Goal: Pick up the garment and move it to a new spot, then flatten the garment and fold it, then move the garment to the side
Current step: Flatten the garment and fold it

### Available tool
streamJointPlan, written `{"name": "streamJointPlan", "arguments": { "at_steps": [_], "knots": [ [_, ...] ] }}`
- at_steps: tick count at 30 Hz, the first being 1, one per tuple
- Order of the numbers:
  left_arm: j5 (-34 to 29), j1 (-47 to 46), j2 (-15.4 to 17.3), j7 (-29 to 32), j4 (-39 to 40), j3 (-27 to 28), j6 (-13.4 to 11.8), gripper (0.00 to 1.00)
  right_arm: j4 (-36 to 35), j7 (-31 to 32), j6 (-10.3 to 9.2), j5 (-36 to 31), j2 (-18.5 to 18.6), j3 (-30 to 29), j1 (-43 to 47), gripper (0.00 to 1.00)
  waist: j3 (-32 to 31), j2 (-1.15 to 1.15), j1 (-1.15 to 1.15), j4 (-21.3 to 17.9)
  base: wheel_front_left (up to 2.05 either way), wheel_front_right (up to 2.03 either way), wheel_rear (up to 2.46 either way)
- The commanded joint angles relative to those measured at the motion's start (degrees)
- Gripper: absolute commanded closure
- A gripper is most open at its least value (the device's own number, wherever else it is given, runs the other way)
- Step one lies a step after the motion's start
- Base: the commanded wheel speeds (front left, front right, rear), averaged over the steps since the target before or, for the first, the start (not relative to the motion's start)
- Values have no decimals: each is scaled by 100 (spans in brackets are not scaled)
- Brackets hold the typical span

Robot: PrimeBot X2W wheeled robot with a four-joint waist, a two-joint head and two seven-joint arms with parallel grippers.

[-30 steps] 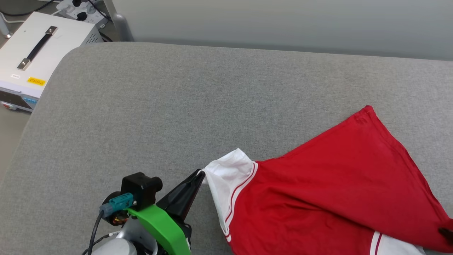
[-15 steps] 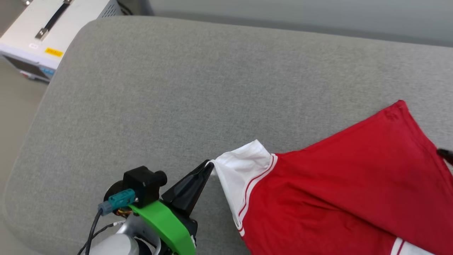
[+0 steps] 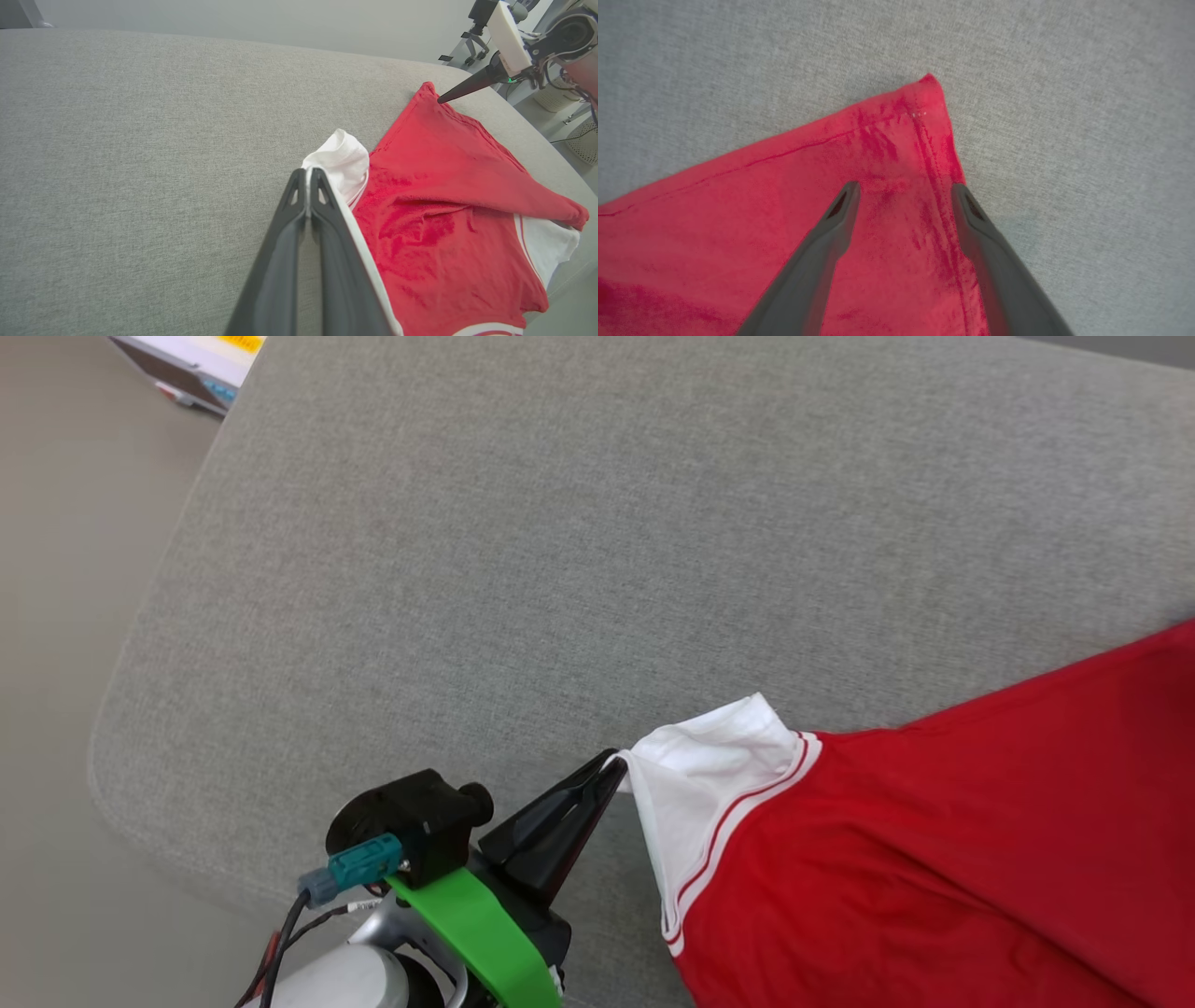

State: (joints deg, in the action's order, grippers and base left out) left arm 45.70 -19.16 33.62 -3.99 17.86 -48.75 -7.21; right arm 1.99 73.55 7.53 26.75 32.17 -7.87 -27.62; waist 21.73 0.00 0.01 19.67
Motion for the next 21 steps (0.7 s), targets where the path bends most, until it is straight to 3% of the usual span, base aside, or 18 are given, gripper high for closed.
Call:
{"name": "streamJointPlan", "arguments": {
  "at_steps": [1,12,13,14,15,21],
  "knots": [
    [-46,-126,-39,-31,-9,9,18,100,74,-74,-4,-49,37,37,-136,0,231,0,-1,215,0,0,0],
    [-46,-199,-124,-133,-143,16,57,100,591,-281,-4,-19,161,499,-74,0,383,0,-1,304,0,0,0],
    [-49,-204,-128,-139,-162,16,58,100,625,-273,-4,5,171,543,-40,49,381,0,-1,306,0,0,0],
    [-53,-209,-130,-145,-178,17,56,100,643,-306,-4,23,185,584,-22,85,380,0,-1,306,0,0,0],
    [-52,-212,-132,-149,-189,18,55,100,656,-351,-4,38,194,607,-16,100,377,0,-1,306,0,0,0],
    [-16,-207,-107,-179,-280,56,42,100,787,-980,-4,167,109,587,-140,100,198,0,-1,250,0,0,0]
  ]
}}
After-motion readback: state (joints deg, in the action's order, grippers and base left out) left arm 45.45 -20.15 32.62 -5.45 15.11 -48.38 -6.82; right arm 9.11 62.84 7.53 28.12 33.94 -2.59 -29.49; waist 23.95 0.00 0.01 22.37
